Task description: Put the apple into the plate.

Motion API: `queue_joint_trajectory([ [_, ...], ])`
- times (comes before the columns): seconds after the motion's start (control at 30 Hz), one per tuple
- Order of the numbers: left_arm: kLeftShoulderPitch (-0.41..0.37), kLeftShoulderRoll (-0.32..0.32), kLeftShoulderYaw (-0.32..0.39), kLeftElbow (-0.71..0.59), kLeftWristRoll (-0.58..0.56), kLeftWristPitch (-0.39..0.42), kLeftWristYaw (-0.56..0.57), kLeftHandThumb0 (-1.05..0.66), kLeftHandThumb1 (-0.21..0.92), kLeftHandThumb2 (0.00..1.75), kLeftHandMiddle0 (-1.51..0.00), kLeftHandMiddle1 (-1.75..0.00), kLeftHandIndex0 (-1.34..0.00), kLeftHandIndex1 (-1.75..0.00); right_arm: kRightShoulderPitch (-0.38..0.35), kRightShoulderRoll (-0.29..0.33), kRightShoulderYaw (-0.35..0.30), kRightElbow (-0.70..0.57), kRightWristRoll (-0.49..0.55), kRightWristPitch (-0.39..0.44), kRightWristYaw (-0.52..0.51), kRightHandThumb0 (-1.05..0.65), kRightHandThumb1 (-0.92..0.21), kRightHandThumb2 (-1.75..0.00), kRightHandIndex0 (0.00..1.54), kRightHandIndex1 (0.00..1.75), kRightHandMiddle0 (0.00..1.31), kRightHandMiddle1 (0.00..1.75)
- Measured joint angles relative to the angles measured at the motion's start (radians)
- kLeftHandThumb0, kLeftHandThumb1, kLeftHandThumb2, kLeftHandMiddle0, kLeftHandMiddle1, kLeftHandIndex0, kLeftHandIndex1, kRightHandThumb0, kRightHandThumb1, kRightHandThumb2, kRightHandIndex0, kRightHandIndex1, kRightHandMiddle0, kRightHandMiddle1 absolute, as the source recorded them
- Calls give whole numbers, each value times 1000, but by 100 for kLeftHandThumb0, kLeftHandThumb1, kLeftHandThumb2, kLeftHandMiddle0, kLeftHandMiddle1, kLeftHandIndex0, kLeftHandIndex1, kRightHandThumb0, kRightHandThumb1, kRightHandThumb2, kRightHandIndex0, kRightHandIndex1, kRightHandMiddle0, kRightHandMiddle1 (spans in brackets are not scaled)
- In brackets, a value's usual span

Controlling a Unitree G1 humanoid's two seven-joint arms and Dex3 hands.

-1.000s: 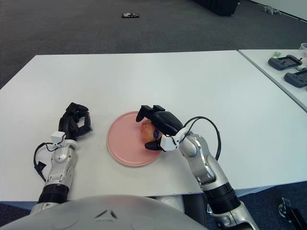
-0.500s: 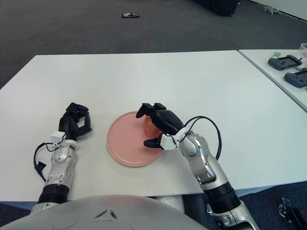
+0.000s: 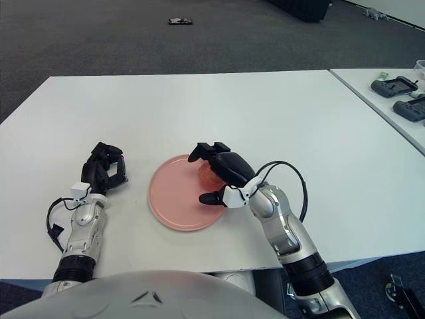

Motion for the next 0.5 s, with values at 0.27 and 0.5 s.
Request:
queue_joint_trajectory([
  [0.27,0,-1,1,0,-9,-1,-1,-45,42,120,-98,-175,-53,-175,2,17,-20,12,36,-39,-67,-66,-48,-106,0,72,0,100],
  [0.5,-1,-1,1,1,-6,-1,1,-44,43,119,-98,-175,-52,-175,11,100,-66,39,156,-99,-167,-68,-57,-106,0,93,0,118],
])
